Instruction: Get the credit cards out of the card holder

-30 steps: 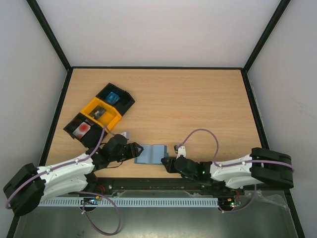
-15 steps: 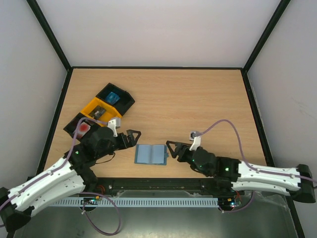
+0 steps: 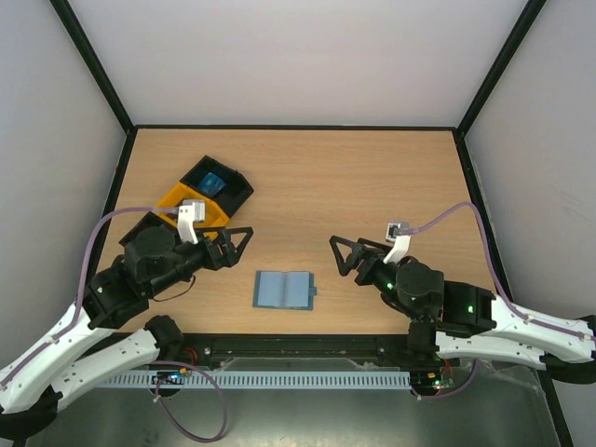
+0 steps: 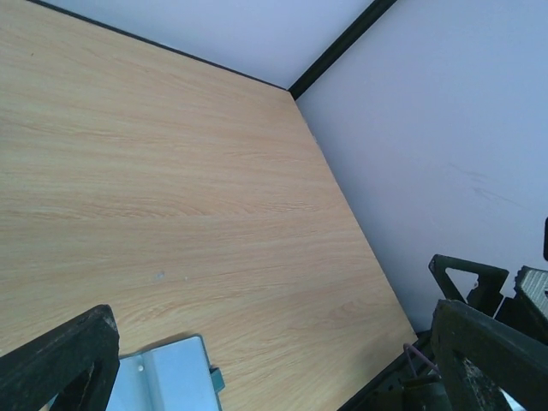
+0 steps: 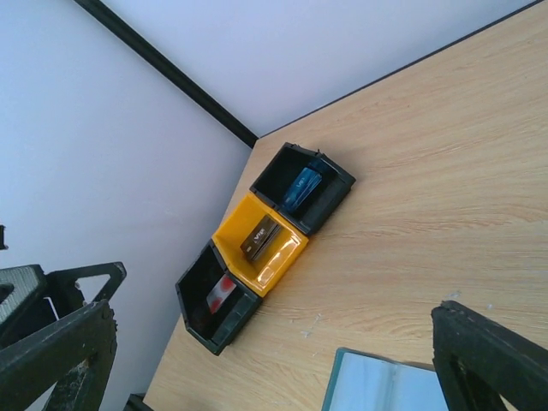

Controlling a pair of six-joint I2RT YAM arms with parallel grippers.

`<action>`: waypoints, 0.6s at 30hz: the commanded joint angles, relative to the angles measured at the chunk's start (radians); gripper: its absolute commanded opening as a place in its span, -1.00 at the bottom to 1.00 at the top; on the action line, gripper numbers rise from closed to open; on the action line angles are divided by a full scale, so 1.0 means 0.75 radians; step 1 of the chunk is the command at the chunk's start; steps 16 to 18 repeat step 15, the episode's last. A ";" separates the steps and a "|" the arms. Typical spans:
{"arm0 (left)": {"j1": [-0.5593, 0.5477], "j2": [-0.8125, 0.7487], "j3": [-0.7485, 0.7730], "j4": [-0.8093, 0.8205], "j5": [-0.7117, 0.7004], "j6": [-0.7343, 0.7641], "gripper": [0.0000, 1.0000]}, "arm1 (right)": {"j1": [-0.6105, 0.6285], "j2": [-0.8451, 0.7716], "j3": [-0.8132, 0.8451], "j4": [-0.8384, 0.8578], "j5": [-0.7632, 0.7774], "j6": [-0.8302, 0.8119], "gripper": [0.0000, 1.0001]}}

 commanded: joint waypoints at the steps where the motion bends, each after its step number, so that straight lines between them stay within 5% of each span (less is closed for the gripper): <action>1: -0.005 -0.023 0.040 -0.010 0.033 0.069 1.00 | -0.003 0.015 0.043 -0.095 0.022 -0.048 0.95; 18: -0.005 -0.083 -0.035 0.036 -0.015 0.027 1.00 | -0.003 -0.038 -0.041 -0.028 -0.004 0.004 0.96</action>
